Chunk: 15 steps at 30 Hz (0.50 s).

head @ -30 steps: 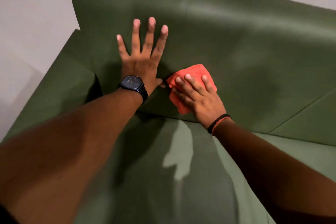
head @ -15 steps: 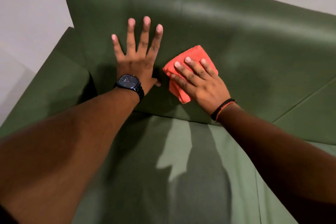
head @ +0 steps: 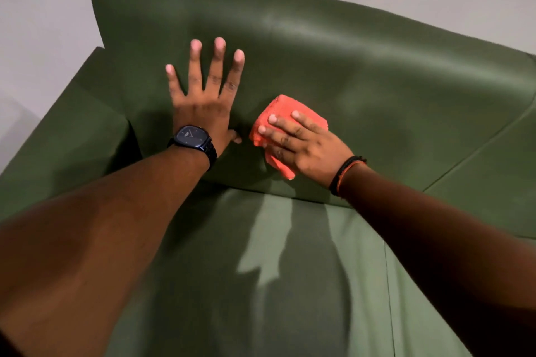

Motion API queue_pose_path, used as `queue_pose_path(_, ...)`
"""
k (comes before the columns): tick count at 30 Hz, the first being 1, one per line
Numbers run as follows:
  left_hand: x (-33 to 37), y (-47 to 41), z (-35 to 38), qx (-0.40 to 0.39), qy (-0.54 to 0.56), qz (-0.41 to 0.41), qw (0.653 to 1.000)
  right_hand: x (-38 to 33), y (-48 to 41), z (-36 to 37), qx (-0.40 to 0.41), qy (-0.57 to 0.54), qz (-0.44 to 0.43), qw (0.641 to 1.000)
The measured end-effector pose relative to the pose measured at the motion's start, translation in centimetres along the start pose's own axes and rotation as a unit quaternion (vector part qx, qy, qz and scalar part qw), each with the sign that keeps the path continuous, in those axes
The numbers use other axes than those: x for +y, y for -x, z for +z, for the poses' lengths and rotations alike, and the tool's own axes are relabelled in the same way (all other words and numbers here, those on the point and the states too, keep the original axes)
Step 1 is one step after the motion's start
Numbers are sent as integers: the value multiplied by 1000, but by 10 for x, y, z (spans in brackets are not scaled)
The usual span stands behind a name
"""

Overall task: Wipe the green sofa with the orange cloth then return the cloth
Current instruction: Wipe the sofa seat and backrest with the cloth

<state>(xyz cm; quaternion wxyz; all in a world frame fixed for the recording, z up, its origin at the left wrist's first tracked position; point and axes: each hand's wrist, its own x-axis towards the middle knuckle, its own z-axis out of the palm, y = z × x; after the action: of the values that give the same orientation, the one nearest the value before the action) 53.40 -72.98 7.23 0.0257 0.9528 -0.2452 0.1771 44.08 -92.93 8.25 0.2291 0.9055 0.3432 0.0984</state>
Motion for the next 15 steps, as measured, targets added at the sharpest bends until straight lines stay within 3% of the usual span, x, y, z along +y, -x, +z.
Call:
queue_pose_path(5, 3, 1, -5, -15, 6, -11, 1000, -11, 21, 4, -99, -20, -72, 992)
queue_pose_path(8, 15, 6, -9, -24, 17, -44, 999, -7, 46, -2, -181, -158, -96, 966)
queue_pose_path(11, 47, 12, -16, -35, 46, -108, 992, 1, 93, -19, -90, -329, 21, 940)
queue_pose_path(13, 77, 17, -19, -47, 77, -151, 984, 5, 139, -22, -43, -366, 121, 922)
queue_pose_path(15, 121, 22, -22, -51, 99, -137, 984, 10, 196, -18, 32, -396, 237, 887)
